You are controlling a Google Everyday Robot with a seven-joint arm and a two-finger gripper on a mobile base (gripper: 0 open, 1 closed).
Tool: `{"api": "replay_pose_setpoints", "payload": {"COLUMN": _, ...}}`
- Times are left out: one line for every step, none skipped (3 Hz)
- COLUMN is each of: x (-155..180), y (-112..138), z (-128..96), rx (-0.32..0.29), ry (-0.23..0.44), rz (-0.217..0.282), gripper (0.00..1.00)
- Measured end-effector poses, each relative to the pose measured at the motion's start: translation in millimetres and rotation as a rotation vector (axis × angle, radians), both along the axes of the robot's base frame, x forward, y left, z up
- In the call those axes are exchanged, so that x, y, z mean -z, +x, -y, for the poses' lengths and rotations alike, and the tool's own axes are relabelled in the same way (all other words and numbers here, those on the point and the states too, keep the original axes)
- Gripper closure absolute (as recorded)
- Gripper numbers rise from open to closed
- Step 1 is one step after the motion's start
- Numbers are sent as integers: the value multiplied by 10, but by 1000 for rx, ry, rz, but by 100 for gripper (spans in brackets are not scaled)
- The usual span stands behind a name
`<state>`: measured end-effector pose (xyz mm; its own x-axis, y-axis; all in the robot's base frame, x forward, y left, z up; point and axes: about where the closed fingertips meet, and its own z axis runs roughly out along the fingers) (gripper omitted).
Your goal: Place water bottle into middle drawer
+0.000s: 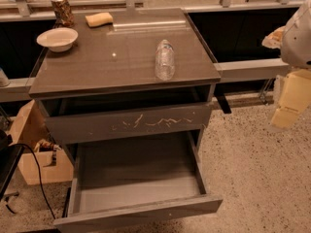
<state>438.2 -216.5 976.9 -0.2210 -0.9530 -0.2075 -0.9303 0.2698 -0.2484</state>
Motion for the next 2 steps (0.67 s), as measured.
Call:
{"api": "replay_pose_setpoints", "payload": {"x": -15, "y": 56, "z": -42, "rx": -5, "ry": 5, "rz": 12, "gripper": 0}}
{"api": "replay_pose_setpoints", "payload": {"x": -46, "y": 188, "z": -142, "rx": -18, "ry": 17, "rz": 37, "gripper": 0}}
